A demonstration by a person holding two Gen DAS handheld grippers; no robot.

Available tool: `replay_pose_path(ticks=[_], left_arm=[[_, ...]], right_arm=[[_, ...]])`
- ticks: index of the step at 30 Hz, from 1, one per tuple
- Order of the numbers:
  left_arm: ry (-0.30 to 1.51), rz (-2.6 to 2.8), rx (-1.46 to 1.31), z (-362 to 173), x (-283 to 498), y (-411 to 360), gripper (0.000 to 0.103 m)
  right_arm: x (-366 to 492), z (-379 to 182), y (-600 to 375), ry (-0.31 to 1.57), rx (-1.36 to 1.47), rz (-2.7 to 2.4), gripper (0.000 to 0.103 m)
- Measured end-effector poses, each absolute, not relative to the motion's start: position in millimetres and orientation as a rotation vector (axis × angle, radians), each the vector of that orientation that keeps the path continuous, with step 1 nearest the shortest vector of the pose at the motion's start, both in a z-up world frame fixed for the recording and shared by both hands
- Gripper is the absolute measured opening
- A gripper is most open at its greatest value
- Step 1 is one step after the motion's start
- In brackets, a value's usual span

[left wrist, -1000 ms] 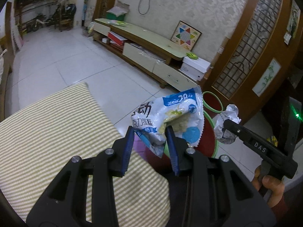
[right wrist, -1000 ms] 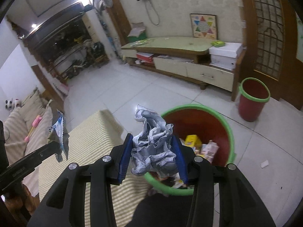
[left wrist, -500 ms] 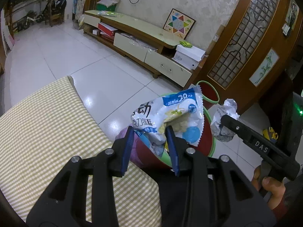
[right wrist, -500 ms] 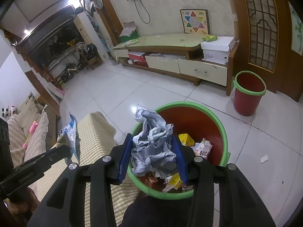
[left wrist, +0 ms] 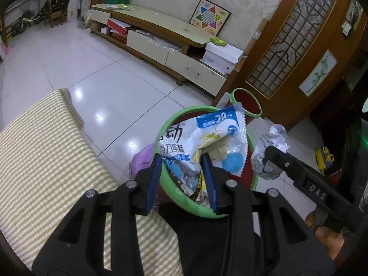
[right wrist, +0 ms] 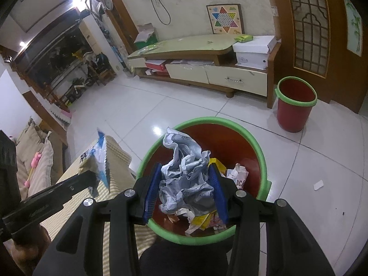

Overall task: Collect trash
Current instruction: 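Carry the snack wrapper and crumpled foil over the red bin, then open both grippers to drop the wrapper and foil into the bin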

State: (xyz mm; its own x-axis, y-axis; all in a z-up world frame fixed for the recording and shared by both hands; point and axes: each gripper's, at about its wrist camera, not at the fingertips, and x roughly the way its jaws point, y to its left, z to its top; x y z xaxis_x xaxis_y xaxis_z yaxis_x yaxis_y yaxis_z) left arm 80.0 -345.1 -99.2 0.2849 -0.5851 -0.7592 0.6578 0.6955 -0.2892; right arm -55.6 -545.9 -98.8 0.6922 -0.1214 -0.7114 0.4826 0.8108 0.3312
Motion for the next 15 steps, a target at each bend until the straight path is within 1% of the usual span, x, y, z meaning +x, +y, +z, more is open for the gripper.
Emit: replay_pose_path(ticks=[15], left_arm=[[1.036, -0.851, 0.149, -126, 92, -387, 0.034]], right_arm=[[-49, -116, -568, 0.758, 0.533, -0.395, 0.042]])
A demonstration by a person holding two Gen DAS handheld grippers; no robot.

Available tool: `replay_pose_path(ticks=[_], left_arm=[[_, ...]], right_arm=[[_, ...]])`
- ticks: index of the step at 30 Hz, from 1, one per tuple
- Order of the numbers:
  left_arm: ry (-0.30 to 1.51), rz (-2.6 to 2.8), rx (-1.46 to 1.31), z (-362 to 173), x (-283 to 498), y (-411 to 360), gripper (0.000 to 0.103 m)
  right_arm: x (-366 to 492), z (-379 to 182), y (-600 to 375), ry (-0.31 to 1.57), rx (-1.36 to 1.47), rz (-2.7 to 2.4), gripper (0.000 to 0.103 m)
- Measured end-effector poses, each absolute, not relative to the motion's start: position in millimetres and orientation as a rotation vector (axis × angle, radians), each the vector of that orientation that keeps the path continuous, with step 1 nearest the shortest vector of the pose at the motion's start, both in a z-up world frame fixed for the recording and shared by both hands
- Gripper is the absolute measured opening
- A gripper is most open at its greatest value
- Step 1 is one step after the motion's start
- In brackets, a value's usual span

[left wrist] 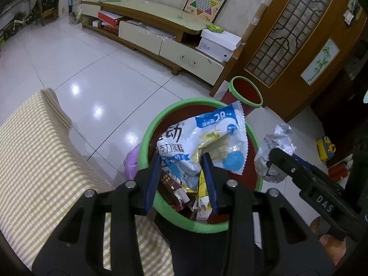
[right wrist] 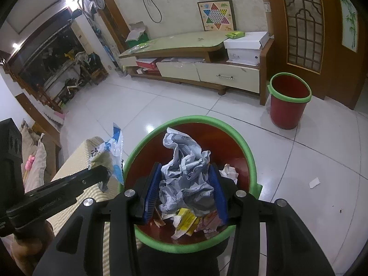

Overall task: Collect trash
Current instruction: 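Open both grippers to drop the wrapper and foil into the bin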

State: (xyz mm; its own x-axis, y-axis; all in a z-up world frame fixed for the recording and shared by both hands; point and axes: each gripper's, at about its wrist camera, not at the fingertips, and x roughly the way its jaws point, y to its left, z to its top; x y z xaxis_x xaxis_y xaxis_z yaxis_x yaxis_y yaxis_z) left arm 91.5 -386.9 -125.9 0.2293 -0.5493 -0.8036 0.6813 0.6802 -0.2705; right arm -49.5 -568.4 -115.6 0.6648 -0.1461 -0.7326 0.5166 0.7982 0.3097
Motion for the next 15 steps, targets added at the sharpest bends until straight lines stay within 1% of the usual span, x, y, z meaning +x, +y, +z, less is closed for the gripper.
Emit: replay_pose_path(ticks=[6, 8, 11, 15], left_arm=[[1.049, -0.851, 0.181, -133, 92, -395, 0.034], [1.055, -0.850, 0.185, -135, 93, -397, 0.038], [1.059, -0.847, 0.188, -136, 95, -400, 0.039], [1.047, -0.848, 0.185, -133, 95, -401, 0.045]], right_arm=[[-43, -126, -575, 0.778, 0.533, -0.397, 0.042], [-41, -130, -577, 0.787, 0.534, -0.398, 0.042], [-39, -135, -578, 0.799, 0.534, -0.398, 0.042], [-36, -139, -578, 0.812, 0.527, -0.397, 0.042]])
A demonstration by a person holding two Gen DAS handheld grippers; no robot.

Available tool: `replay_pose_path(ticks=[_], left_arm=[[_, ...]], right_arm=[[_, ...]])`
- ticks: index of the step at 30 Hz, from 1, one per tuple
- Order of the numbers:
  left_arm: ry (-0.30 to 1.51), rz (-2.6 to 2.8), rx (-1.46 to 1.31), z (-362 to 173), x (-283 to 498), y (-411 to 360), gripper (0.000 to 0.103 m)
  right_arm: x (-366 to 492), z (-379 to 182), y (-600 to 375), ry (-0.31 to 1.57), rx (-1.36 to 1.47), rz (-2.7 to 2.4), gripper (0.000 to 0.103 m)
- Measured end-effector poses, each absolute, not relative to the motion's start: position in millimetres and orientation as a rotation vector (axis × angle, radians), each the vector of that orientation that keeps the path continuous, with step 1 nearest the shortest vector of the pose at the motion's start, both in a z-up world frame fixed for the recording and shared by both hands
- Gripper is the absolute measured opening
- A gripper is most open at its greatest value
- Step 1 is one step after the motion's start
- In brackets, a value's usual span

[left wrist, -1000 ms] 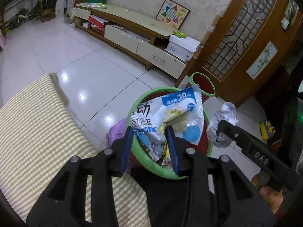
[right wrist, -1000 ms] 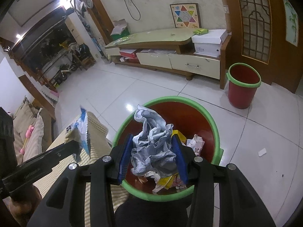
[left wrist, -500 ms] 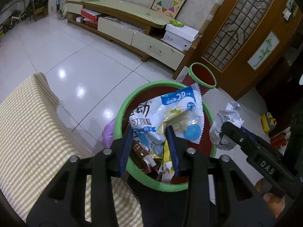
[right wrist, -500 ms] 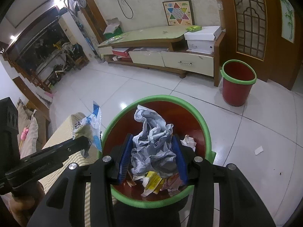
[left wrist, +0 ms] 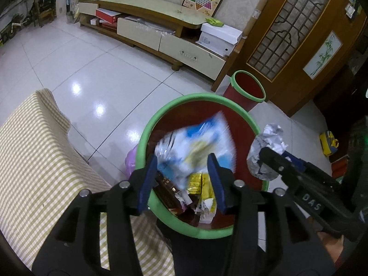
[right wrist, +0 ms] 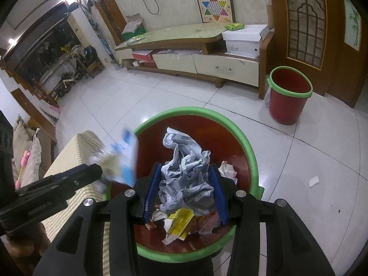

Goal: Collect trash

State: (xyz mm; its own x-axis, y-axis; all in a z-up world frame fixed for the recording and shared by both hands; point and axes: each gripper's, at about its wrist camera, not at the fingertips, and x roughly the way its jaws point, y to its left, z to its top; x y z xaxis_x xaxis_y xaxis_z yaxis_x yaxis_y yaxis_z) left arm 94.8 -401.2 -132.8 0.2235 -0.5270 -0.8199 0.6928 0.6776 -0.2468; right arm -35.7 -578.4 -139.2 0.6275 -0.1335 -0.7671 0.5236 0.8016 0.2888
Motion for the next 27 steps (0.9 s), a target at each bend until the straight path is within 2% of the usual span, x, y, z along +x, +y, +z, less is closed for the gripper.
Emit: replay_pose_path(ticks=[6, 8, 10, 17, 24, 27], left_arm=[[1.021, -0.833, 0.166, -126, 97, -393, 0.059], [1.008, -0.824, 0.143, -121, 99, -387, 0.068], [0.999, -0.820, 0.131, -116, 100, -381, 0.071], [0.968, -0.804, 0.092, -95, 100, -356, 0.075], [0.886, -0.772, 0.050, -59, 87, -314, 0.081], [0.806, -0.730, 0.048, -37, 76, -288, 0.084]], right_arm=[[-25, -144, -579, 0.828, 0.514, -0.394, 0.045], [-21, -146, -579, 0.831, 0.508, -0.402, 0.059], [-19, -148, -578, 0.834, 0.505, -0.408, 0.064], [-19, -139, -566, 0.829, 0.511, -0.412, 0.068], [-29, -89, -527, 0.728, 0.430, -0.377, 0.083], [-38, -55, -498, 0.626, 0.355, -0.362, 0.091]])
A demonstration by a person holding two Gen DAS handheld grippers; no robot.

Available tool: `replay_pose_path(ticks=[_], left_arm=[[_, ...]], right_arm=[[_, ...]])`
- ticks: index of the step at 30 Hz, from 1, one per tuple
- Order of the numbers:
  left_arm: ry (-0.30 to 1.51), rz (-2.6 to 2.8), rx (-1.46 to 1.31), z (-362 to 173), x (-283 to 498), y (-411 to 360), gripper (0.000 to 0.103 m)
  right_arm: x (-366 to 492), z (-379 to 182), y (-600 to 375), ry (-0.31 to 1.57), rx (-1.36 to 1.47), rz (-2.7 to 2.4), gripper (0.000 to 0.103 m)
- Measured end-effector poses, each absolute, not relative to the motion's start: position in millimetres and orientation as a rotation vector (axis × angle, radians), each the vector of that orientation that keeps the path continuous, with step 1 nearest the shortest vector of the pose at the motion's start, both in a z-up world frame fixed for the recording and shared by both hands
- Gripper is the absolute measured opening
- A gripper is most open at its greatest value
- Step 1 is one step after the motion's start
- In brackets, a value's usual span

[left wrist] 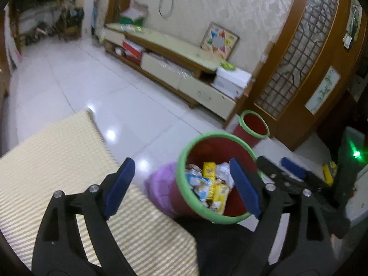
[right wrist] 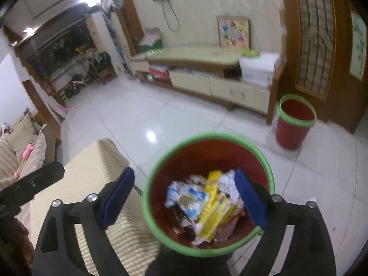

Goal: Collect trash

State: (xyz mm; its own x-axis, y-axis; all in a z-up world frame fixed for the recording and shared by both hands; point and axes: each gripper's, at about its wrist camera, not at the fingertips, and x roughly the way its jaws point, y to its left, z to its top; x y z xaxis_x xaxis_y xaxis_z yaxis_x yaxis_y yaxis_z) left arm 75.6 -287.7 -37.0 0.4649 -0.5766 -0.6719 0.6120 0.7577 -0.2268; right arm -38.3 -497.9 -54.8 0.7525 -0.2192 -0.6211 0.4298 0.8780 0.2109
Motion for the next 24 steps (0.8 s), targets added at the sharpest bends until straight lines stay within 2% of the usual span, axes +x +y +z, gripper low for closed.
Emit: replay_pose_path(ticks=[2, 4, 9, 13, 18, 24], left_arm=[[0.747, -0.700, 0.040, -22, 69, -268, 0.092], [0.681, -0.659, 0.021, -5, 60, -244, 0.097], [0.512, -0.531, -0.074, 33, 41, -182, 0.097], [0.394, -0.443, -0.013, 49, 26, -162, 0.098], [0.361, -0.344, 0.127, 50, 16, -159, 0.098], [0.454, -0.412, 0.023, 48, 25, -139, 0.098]], right_arm=[[-43, -35, -480, 0.541, 0.314, -0.349, 0.096], [-57, -10, -451, 0.394, 0.258, -0.323, 0.096], [-70, 11, -401, 0.183, 0.185, -0.424, 0.096], [-53, 9, -371, 0.317, 0.117, -0.407, 0.096], [-52, 8, -344, 0.326, 0.109, -0.360, 0.096], [-49, 13, -321, 0.332, 0.095, -0.319, 0.096]])
